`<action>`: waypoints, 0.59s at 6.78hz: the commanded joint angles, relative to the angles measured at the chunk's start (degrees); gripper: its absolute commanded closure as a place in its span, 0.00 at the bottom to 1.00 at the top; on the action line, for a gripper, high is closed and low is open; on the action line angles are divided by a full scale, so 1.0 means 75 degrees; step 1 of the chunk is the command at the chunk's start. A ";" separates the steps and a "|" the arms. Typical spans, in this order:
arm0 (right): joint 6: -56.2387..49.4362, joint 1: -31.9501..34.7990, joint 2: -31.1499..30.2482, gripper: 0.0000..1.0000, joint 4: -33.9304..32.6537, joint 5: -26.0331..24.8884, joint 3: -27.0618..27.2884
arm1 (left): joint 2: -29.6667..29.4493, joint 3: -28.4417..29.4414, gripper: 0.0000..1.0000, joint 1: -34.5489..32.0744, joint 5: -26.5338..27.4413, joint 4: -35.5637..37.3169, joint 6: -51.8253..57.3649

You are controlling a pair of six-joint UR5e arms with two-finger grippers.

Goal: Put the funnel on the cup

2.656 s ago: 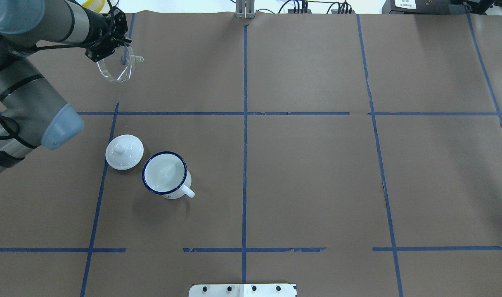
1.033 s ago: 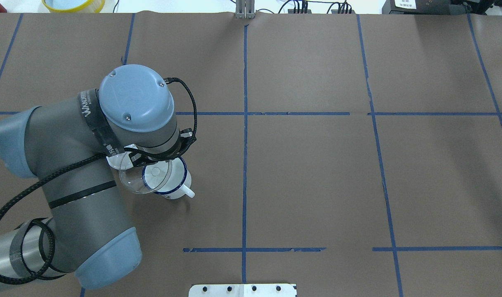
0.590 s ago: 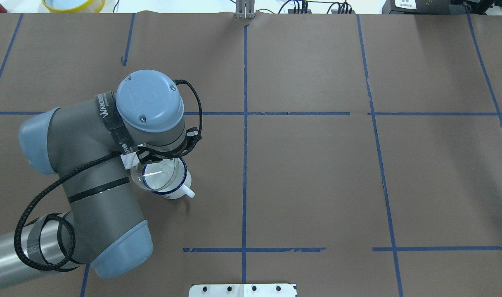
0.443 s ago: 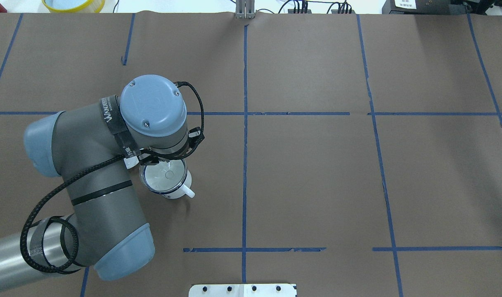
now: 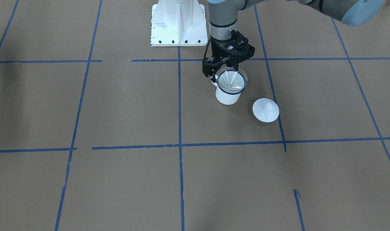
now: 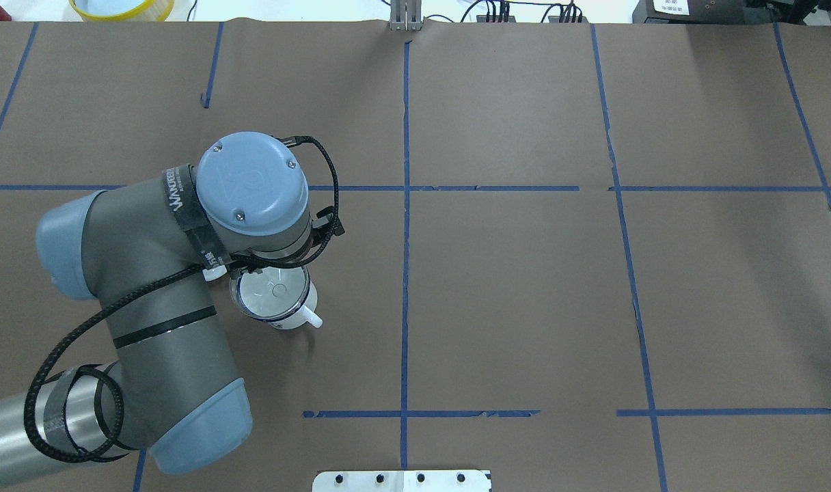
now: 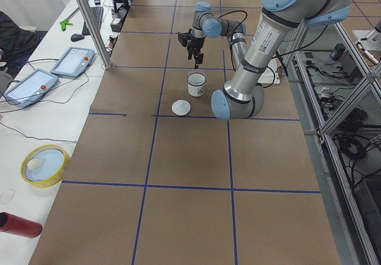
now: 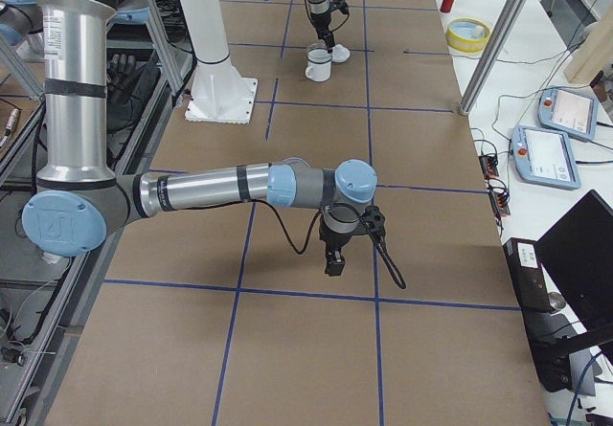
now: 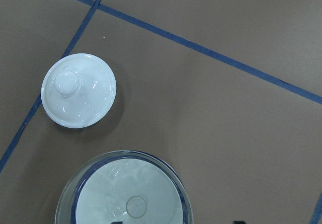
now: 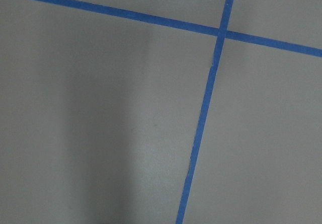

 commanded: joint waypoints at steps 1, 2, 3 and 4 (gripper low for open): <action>0.0000 0.0000 -0.0004 0.00 0.0000 0.0000 0.0000 | 0.0043 -0.0604 0.00 -0.1122 -0.0271 -0.0051 0.1669; 0.0000 0.0000 -0.0004 0.00 0.0000 0.0000 0.0000 | 0.0507 -0.0606 0.00 -0.2105 -0.1143 -0.0434 0.2959; 0.0000 0.0000 -0.0004 0.00 0.0000 0.0000 0.0000 | 0.1150 -0.0455 0.00 -0.3182 -0.2219 -0.1157 0.4213; 0.0000 0.0000 -0.0004 0.00 0.0000 0.0000 0.0000 | 0.1806 0.0115 0.00 -0.4295 -0.2821 -0.1849 0.5745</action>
